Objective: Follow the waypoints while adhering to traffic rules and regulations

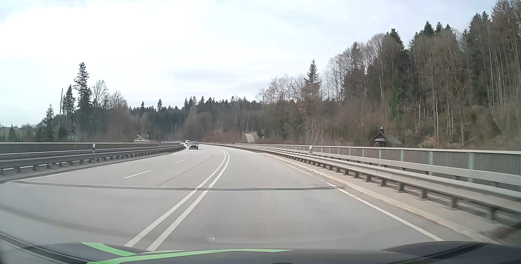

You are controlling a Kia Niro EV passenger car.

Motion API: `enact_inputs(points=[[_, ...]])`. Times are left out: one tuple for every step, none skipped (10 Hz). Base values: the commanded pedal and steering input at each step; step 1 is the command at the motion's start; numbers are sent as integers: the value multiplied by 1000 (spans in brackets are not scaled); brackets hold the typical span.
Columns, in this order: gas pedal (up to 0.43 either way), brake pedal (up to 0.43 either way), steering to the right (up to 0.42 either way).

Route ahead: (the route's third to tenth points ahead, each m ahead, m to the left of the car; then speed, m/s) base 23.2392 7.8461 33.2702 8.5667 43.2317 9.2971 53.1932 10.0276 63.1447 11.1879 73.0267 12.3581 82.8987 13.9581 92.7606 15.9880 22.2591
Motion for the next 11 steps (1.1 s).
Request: enact_inputs(points=[[138,0,-13],[138,0,-13],[138,0,-13],[138,0,-13],[138,0,-13],[138,0,-13],[138,0,-13],[138,0,-13],[138,0,-13],[138,0,-13],[138,0,-14]])
